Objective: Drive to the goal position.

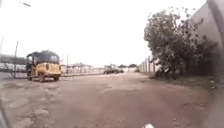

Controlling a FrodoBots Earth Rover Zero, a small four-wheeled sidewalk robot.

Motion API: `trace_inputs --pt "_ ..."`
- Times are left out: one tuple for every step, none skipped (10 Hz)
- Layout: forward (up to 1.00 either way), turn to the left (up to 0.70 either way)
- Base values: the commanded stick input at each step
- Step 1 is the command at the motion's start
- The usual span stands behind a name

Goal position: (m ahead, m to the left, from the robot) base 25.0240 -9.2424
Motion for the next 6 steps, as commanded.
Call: trace_inputs --pt "0.70 0.00" --pt "0.70 0.00" --pt "0.70 0.00" --pt "0.70 0.00" --pt "0.70 0.00" --pt "0.70 0.00"
